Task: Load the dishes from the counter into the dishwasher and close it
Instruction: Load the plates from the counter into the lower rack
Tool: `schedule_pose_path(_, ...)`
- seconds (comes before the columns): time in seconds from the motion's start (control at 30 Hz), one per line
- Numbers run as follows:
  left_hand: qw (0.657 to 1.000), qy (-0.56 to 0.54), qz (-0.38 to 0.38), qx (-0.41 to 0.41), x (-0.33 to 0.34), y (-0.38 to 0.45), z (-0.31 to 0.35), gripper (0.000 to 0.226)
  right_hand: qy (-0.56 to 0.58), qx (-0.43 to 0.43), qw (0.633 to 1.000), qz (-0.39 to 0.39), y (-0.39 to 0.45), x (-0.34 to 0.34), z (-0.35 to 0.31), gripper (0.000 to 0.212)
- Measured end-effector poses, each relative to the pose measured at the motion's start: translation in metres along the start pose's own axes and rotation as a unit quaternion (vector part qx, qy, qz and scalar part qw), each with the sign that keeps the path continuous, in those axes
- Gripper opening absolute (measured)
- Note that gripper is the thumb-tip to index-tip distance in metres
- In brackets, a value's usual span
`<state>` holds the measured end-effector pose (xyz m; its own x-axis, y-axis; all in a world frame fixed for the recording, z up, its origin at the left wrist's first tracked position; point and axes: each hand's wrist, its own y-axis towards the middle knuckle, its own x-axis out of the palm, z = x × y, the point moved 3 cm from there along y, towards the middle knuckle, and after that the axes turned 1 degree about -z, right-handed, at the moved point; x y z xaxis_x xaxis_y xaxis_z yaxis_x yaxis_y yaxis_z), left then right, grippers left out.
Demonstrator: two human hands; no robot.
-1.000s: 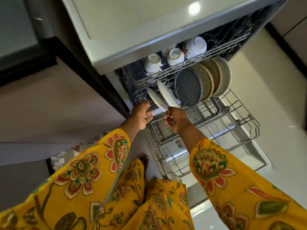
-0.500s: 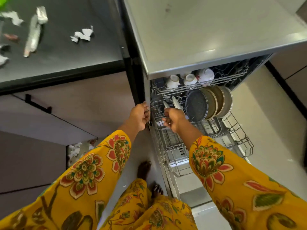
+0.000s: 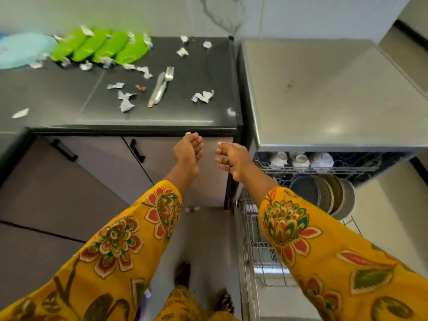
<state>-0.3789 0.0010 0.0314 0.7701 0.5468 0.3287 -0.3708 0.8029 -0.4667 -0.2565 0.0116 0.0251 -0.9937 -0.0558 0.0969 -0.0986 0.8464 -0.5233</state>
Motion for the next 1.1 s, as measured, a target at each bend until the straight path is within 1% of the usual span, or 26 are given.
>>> schedule_pose_path(0.17, 0.998, -0.025, 0.033, 0.044, -0.026, 0.020, 0.054, 0.025, -0.017, -0.030, 0.999, -0.035, 0.005, 0.057, -0.036, 0.010)
schedule_pose_path(0.23, 0.996, -0.037, 0.052, 0.059, -0.037, 0.031, 0.071, 0.026, -0.022, -0.039, 0.998, -0.038, 0.013, 0.080, -0.046, 0.011)
schedule_pose_path(0.37, 0.992, -0.052, 0.078, 0.079, -0.065, 0.059, 0.103, 0.028, -0.038, -0.050, 0.997, -0.039, 0.029, 0.128, -0.061, 0.020)
schedule_pose_path(0.5, 0.988, -0.072, 0.103, 0.093, -0.093, 0.090, 0.142, 0.029, -0.054, -0.058, 0.995, -0.055, 0.047, 0.178, -0.076, 0.025)
schedule_pose_path(0.63, 0.984, -0.083, 0.126, 0.093, -0.120, 0.117, 0.177, 0.034, -0.050, -0.057, 0.995, -0.068, 0.063, 0.225, -0.091, 0.024)
schedule_pose_path(0.8, 0.983, -0.092, 0.128, 0.093, -0.153, 0.143, 0.213, 0.036, -0.031, -0.061, 0.995, -0.078, 0.076, 0.280, -0.103, 0.023)
schedule_pose_path(1.1, 0.978, -0.119, 0.143, 0.099, -0.218, 0.174, 0.269, 0.037, -0.056, -0.085, 0.989, -0.104, 0.091, 0.372, -0.118, 0.028)
